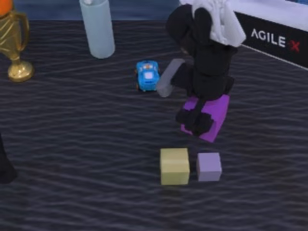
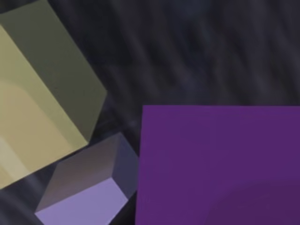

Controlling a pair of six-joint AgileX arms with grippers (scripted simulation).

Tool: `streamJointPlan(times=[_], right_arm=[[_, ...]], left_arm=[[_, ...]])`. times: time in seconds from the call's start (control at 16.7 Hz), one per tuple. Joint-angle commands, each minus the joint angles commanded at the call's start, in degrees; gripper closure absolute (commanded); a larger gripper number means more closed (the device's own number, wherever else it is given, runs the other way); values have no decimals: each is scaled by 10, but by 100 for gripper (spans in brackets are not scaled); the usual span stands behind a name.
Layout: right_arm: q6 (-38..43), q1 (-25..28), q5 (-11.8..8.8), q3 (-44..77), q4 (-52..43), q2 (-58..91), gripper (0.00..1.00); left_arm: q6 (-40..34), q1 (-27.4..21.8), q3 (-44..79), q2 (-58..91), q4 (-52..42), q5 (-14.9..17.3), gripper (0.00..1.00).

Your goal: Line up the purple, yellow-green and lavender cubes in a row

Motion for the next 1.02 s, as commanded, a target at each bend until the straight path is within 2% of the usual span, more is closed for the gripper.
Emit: streamJointPlan(times=[0.3,0.54,0.66,1.02], right_arm=[[-36,120,0,230,-98,112,100],[-58,193,2,345,-152,169,100],[-62,209,2,367,-162,181,100],[-61,208,2,358,-153,177,100]], left_arm=[[0,0,0,0,0,0,0],[0,0,0,0,0,0,0],[0,0,0,0,0,0,0],[0,0,0,0,0,0,0]])
